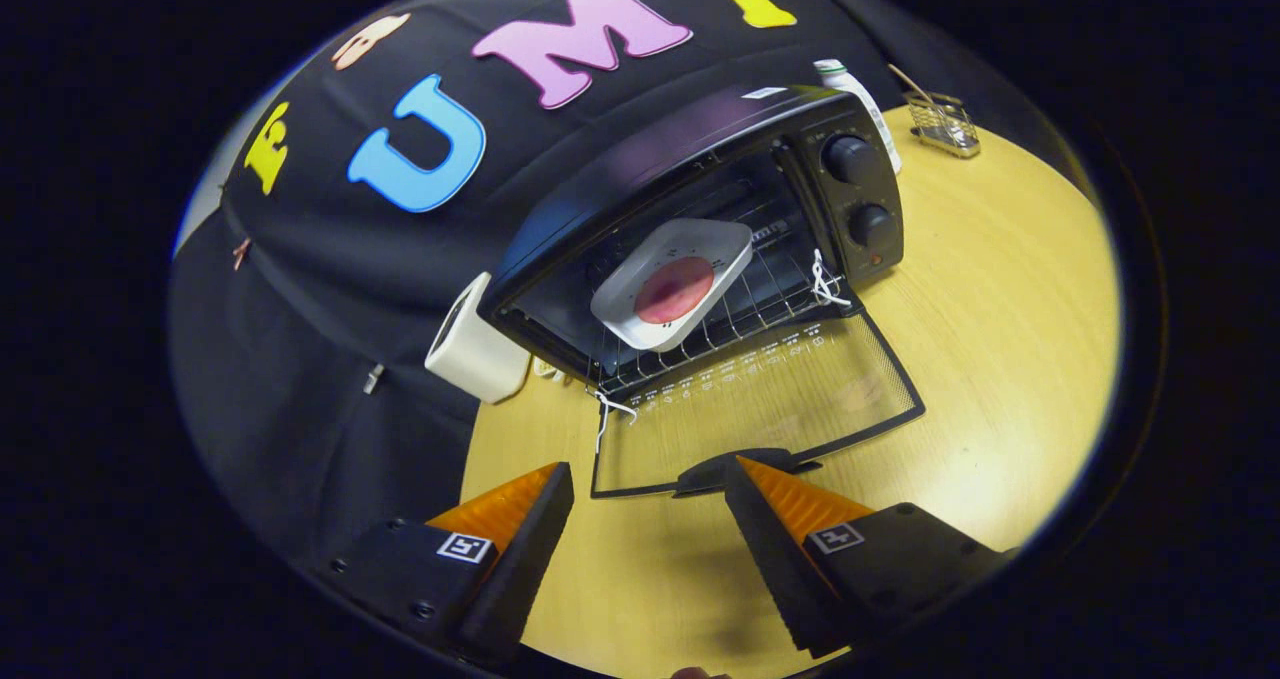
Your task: Open the toaster oven, put the food inside, and close the toaster oven door.
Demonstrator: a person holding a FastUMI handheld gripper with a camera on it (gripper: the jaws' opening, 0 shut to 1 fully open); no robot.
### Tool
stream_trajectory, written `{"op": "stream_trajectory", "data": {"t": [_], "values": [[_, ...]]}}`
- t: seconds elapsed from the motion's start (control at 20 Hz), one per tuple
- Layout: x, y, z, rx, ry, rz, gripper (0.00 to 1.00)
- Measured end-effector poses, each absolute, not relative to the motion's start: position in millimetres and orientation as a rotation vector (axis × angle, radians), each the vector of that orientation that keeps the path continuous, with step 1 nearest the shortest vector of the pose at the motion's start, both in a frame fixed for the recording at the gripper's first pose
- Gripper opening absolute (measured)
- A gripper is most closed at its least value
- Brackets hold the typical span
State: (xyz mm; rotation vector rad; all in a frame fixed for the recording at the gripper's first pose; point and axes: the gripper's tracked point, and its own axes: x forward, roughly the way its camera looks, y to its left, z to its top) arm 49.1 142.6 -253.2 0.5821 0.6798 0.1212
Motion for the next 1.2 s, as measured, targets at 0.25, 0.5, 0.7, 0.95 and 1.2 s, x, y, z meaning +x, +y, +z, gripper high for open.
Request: {"op": "stream_trajectory", "data": {"t": [0.25,0.5,0.7,0.95,1.2], "values": [[40.6,140.6,-262.4,0.257,0.657,0.158,0.98],[25.5,130.5,-291.8,0.061,0.713,0.121,0.99],[23.4,116.5,-326.9,-0.013,0.796,0.051,0.99],[31.8,106.0,-346.7,-0.031,0.828,-0.019,0.99],[38.0,112.0,-360.0,-0.021,0.854,-0.030,1.00]]}}
